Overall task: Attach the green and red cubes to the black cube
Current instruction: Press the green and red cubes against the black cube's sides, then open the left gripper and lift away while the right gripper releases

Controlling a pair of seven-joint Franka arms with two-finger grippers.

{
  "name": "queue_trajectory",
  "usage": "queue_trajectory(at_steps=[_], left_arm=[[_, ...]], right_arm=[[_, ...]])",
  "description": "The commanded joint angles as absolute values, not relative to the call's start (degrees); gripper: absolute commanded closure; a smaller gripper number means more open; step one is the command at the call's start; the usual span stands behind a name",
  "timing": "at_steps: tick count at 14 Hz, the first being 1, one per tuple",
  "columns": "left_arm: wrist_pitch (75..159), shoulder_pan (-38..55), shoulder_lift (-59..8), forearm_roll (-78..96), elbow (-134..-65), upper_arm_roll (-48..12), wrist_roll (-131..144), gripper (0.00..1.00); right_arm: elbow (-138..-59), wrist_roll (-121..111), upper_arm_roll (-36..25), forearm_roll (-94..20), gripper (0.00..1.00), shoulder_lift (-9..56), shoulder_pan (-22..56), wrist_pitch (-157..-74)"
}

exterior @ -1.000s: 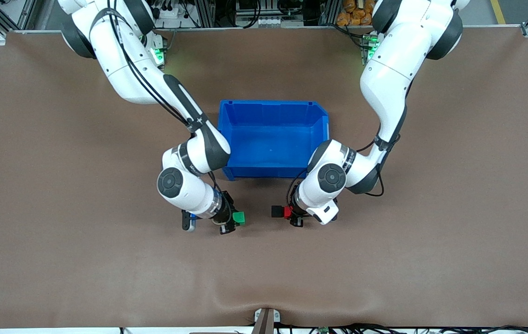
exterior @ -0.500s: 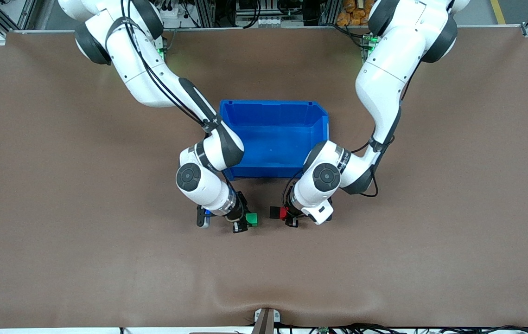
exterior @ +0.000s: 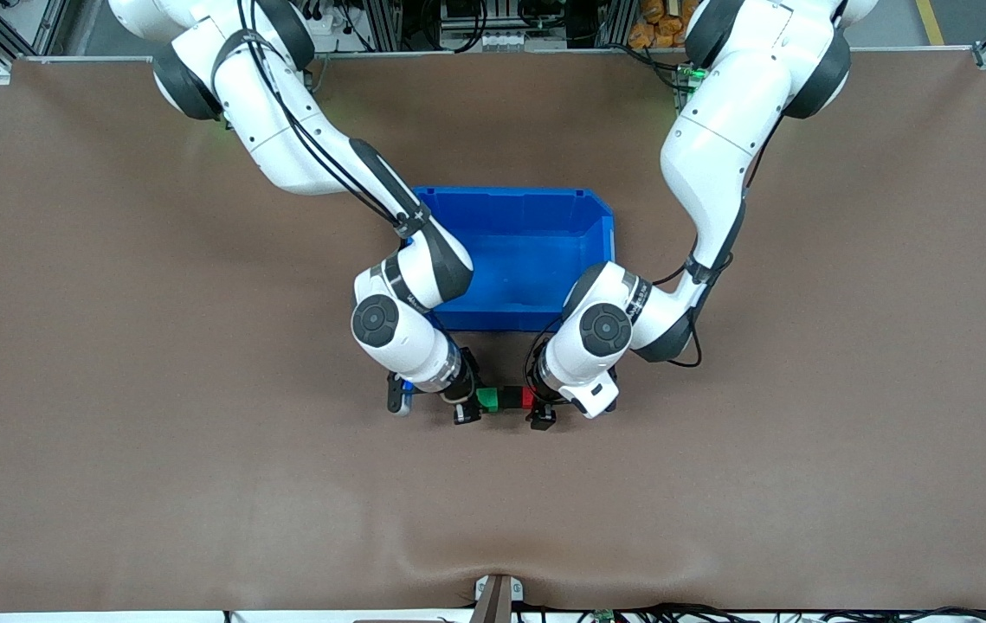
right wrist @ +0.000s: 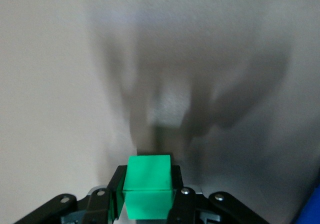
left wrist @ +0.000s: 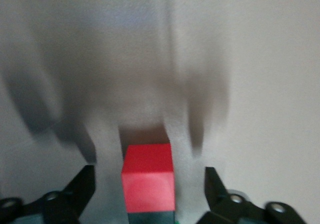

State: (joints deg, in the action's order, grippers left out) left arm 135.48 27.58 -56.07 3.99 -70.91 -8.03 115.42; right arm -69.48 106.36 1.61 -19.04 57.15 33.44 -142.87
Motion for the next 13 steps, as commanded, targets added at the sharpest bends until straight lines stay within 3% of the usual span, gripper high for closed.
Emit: queue_trajectory(at_steps=[1,4,5,6,7,8,13], left_arm=[[129.04,26.55,-52.48,4.31,-70.58,-7.47,115.49,0.0],[126.13,25.49,-49.58,3.87,-70.66,-7.47,114.7,0.0],[125.78,25.05,-48.53,3.78,-70.66,-7.47,113.22,0.0],[124.99,24.09,-47.21,3.78,-70.75,-7.47,111.9,0.0],[123.94,22.86,-46.33,3.78,-70.75,-7.47,110.32,0.0],[122.79,21.81,-45.36,3.69,-70.75,-7.47,108.13,0.0],[116.3,15.74,-38.95,3.78,-72.51,-7.38,90.21,0.0]], right_arm=[[-68.47,107.31,1.14,-19.78,1.0,58.62,34.45,-142.56],[-68.29,107.31,1.14,-19.78,1.0,59.59,34.89,-143.09],[-68.29,107.23,1.06,-19.78,0.82,59.5,34.98,-143.09],[-68.29,107.23,1.05,-19.78,0.47,59.5,34.89,-143.09],[-68.29,107.23,1.05,-19.69,0.05,59.5,34.72,-143.09],[-68.2,106.97,0.88,-19.6,0.0,59.33,34.46,-143.0],[-67.59,103.99,0.44,-18.9,0.0,57.92,32.09,-142.91]])
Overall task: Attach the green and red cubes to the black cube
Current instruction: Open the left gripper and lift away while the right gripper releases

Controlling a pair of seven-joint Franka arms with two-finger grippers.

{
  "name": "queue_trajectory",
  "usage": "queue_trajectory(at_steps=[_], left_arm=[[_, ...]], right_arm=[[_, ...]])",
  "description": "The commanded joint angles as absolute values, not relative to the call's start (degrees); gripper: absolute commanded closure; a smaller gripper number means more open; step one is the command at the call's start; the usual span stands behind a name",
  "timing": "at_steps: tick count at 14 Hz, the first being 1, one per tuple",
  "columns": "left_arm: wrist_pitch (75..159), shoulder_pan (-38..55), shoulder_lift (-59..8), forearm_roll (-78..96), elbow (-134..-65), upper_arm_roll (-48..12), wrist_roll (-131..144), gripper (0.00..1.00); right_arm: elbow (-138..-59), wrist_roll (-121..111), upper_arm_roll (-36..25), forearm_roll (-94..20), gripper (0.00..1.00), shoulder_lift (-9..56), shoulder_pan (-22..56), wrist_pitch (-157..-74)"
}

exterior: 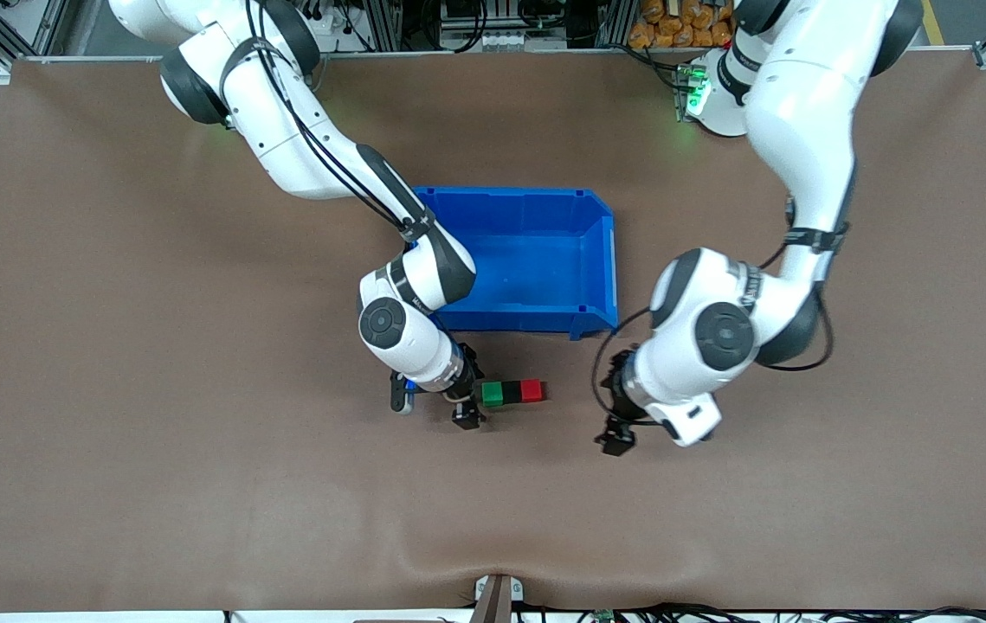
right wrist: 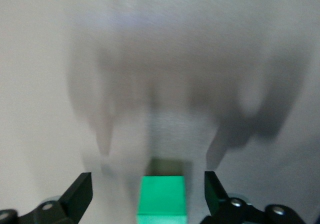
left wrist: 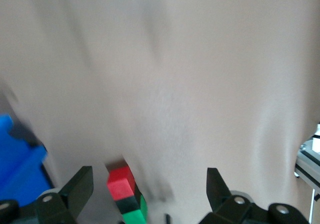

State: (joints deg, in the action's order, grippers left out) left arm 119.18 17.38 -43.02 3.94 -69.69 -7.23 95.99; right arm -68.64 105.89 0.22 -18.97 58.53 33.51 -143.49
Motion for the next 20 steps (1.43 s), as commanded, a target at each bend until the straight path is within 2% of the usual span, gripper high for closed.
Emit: queue_trajectory(at_steps=[1,3,6,11,14,20], left_arm=[[113.93,14.86,-37.8,3.78,-72.68,-7.38,86.96,0.0],[109.88,12.58,-34.21,3.69,-74.0,-7.38,80.19,0.0],[106.27,8.8,-26.04,3.69,-79.52,-7.56,69.9,0.0],[105.73,3.09,-10.49,3.78,-93.75,-7.82,54.35,0.0],[105.12,0.53,-2.48,3.96,-100.44,-7.82,44.68,0.0],[98.19,0.88,0.88,3.87,-100.73,-4.92,25.6,0.0]], right_arm=[[-67.59,103.45,0.44,-18.9,0.0,57.48,31.12,-142.65],[-67.59,103.45,0.53,-18.9,0.0,56.78,29.54,-142.47],[-67.5,103.45,0.35,-18.9,0.0,56.08,27.95,-142.47],[-67.41,99.08,0.44,-19.07,0.0,54.59,23.56,-141.86],[-67.41,93.54,0.44,-19.07,0.0,53.44,20.14,-136.07],[-64.69,80.27,0.53,-18.99,0.0,51.42,14.77,-125.08]])
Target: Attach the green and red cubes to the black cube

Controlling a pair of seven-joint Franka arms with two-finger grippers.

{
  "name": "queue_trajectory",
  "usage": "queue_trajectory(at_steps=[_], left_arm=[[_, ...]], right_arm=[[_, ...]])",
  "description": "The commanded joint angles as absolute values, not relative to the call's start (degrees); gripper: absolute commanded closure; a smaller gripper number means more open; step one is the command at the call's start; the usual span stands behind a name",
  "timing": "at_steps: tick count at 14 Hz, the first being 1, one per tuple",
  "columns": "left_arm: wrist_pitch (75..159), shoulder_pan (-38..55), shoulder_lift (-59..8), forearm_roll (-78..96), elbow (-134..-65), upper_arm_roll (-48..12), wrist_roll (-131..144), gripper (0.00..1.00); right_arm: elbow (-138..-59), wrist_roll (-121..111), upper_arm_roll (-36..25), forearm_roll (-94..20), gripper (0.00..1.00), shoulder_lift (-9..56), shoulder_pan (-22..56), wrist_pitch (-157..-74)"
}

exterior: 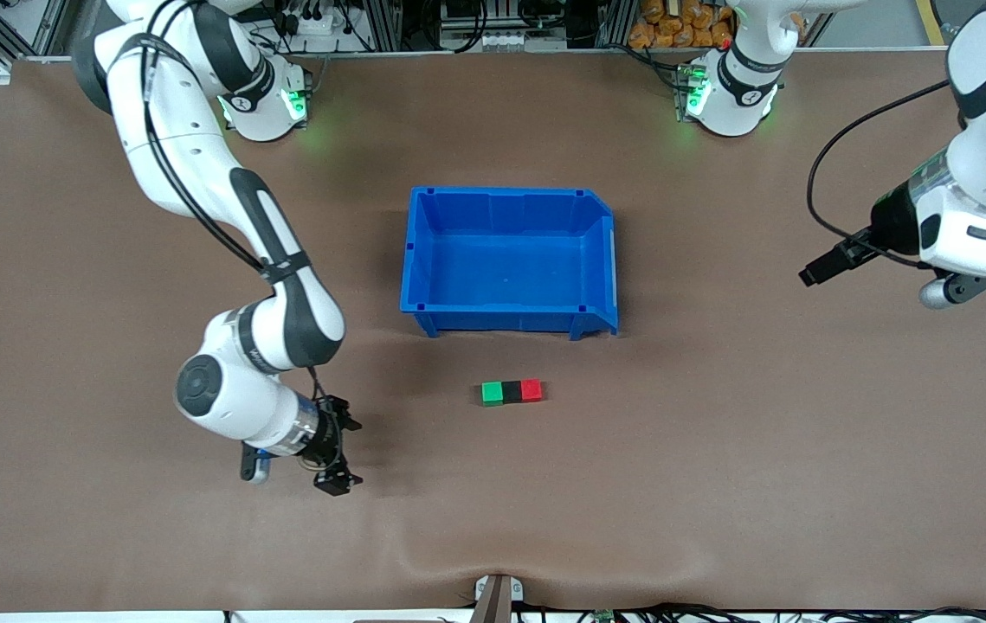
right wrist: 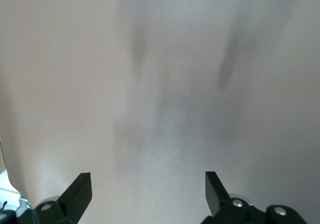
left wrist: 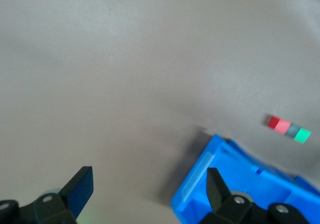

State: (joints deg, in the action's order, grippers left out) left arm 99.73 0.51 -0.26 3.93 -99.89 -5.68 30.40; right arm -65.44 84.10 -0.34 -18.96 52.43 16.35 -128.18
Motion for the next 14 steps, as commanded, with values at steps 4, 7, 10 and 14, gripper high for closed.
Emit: queue_trajectory(at_steps=[4,7,10,14], left_arm=[[95.72,2.63,0.7,-0.14,-98.27,-1.93,10.93,0.0],[91.86,4.74,0.53,-6.15,-94.76,-2.02,8.09,0.0],[89.65,3.96,0.62,-6.07,-92.03,-2.28,3.01,0.0],[87.98,3.87,1.84,-5.1,-91.23,-3.07,-0.61,0.0]], right_arm=[[-63.99,71.3,0.62,-19.07,0.0,49.32,11.17,-118.76],[-63.37,64.63,0.7,-19.07,0.0,46.77,8.1,-111.82],[-63.11,57.41,0.7,-19.07,0.0,43.95,5.19,-105.31],[-63.11,49.15,0.7,-18.9,0.0,40.44,1.59,-98.54]])
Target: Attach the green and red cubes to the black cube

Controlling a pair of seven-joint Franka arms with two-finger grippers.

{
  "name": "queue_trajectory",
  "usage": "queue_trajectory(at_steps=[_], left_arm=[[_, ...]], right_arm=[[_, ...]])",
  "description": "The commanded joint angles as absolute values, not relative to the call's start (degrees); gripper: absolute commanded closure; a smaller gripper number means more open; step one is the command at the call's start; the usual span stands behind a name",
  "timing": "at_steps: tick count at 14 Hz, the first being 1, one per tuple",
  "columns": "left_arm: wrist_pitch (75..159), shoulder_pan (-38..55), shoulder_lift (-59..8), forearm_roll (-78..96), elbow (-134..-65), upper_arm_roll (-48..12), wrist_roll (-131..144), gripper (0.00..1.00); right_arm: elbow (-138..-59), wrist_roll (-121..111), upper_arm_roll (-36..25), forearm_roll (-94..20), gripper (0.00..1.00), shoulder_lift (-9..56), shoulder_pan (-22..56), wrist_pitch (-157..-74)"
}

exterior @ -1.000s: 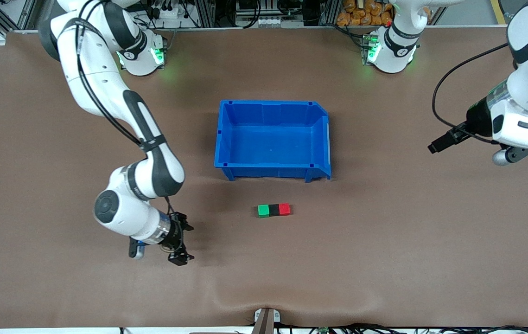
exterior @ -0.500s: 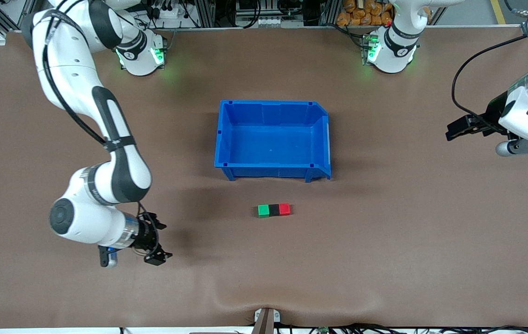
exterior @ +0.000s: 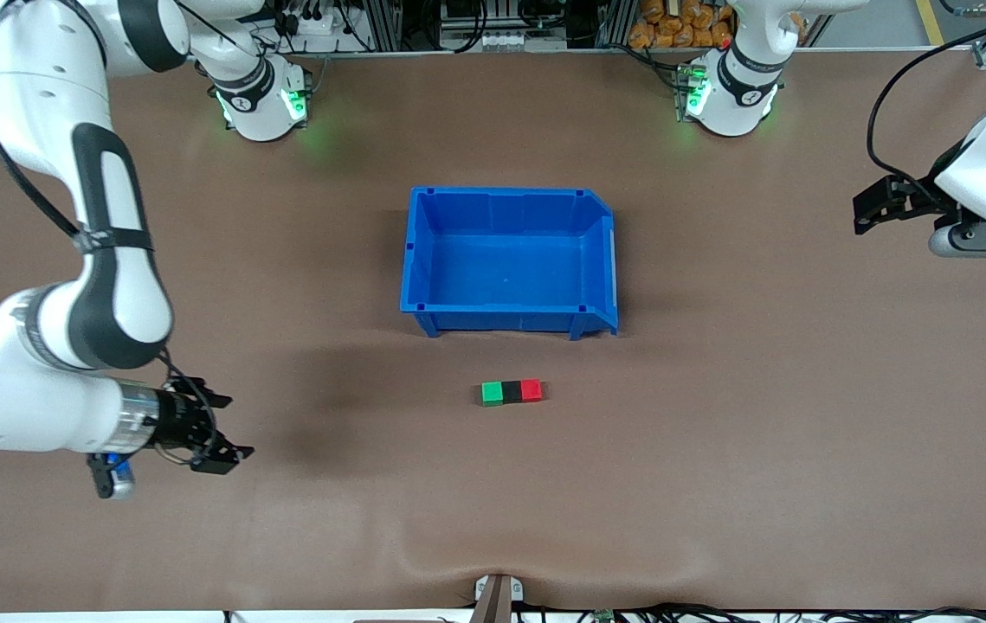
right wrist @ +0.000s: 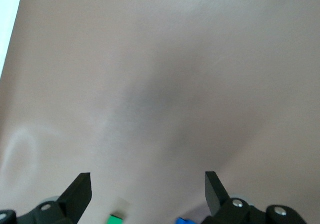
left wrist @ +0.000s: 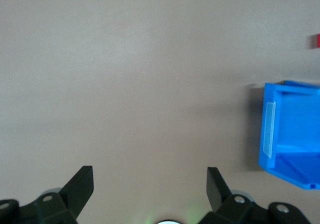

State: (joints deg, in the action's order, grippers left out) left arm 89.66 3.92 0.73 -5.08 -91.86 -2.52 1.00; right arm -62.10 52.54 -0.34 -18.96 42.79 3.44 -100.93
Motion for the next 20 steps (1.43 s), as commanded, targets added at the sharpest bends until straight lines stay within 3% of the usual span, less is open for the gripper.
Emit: queue_trajectory(at_steps=[1,6,15,20], left_arm=[[87.28,3.87,1.93,-3.53,-90.71,-3.08,-0.53,0.0],[86.75,4.22,1.93,-1.67,-90.53,-3.08,-0.26,0.0],[87.01,4.04,2.64,-1.76,-90.79,-3.69,0.44,0.0],[87.01,4.22,2.72,-1.67,-90.88,-3.78,0.88,0.0]], right_arm=[[-63.11,47.22,0.7,-18.03,0.0,39.3,0.8,-96.96],[-63.37,34.12,1.05,-8.27,0.0,32.18,0.09,-88.79],[-64.07,17.06,0.62,-4.57,0.0,22.25,-1.75,-73.32],[-66.26,10.2,0.53,-4.57,0.0,16.1,-2.9,-70.4]])
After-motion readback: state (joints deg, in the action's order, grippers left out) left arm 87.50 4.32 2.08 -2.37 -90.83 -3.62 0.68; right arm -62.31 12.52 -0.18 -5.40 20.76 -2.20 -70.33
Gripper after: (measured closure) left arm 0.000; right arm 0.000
